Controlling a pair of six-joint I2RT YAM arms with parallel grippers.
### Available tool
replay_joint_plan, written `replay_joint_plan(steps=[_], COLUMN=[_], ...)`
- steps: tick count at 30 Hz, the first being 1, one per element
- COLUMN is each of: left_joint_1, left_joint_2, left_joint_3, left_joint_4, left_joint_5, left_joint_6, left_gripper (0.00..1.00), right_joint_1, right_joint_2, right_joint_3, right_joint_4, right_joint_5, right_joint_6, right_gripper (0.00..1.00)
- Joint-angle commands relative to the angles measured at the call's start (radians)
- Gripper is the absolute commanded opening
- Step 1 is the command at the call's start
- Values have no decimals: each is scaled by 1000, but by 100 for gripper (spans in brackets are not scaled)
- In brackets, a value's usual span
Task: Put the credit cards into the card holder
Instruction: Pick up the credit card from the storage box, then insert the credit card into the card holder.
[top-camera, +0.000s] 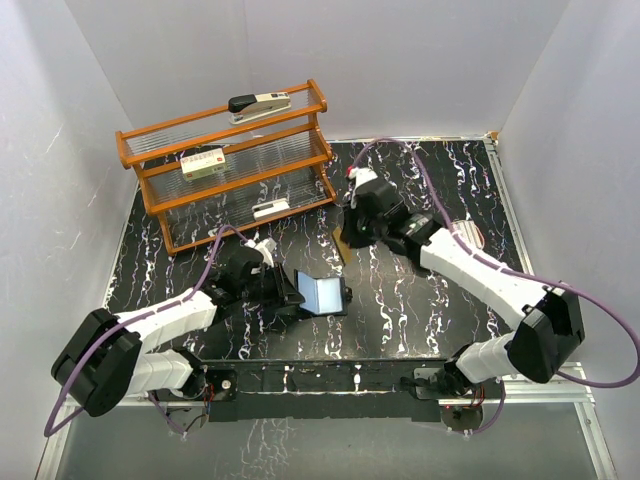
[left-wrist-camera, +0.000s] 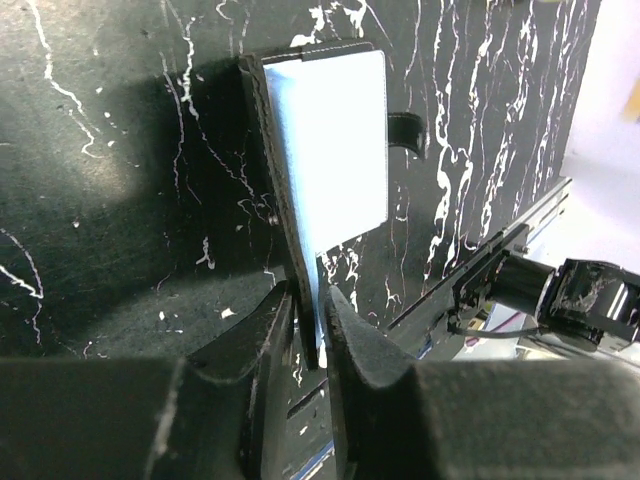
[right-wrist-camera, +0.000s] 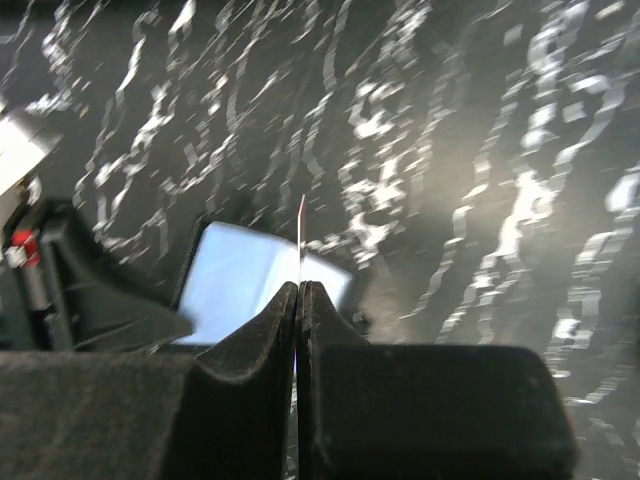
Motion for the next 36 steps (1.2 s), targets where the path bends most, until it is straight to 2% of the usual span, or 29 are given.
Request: replay_joint_plan(steps=[1, 5, 8, 11, 15, 23, 25, 28, 30, 36], left_joint_1=[-1, -1, -1, -1, -1, -1, -1, -1, -1, -1], left_joint_2=[-22, -45, -41, -26, -7, -25, -29, -23, -16, -1], left_joint_3=[-10, -21, -32, -38, -30, -29, -32, -31, -30, -36], left_joint_4=[-42, -75, -80, -82, -111, -174, -182, -180, -176, -161], left_joint_5=[-52, -93, -107, -114, -135, -178, -182, -170, -164, -154], left_joint_6=[16, 28, 30, 31, 44, 59, 58, 61, 67, 76], left_gripper=[21, 24, 25, 24, 25, 28, 23, 6, 0, 0], right_joint_1=[76, 88, 86, 85, 84, 77, 58, 34, 28, 19], right_joint_2=[-9, -6, 17, 71, 117, 161, 174, 176, 173, 176], right_joint_3=[-115, -248, -321, -321, -353, -407, -423, -450, -459, -468], right_joint_4=[210, 338, 416, 396, 453, 476, 476, 495, 501, 527], right_joint_5=[-142, -188, -200, -226, -294, -258, -271, -285, -288, -315], right_joint_6=[196, 287, 286, 280, 300, 298, 290, 290, 290, 292], right_gripper=[0, 0, 0, 0, 0, 0, 0, 0, 0, 0])
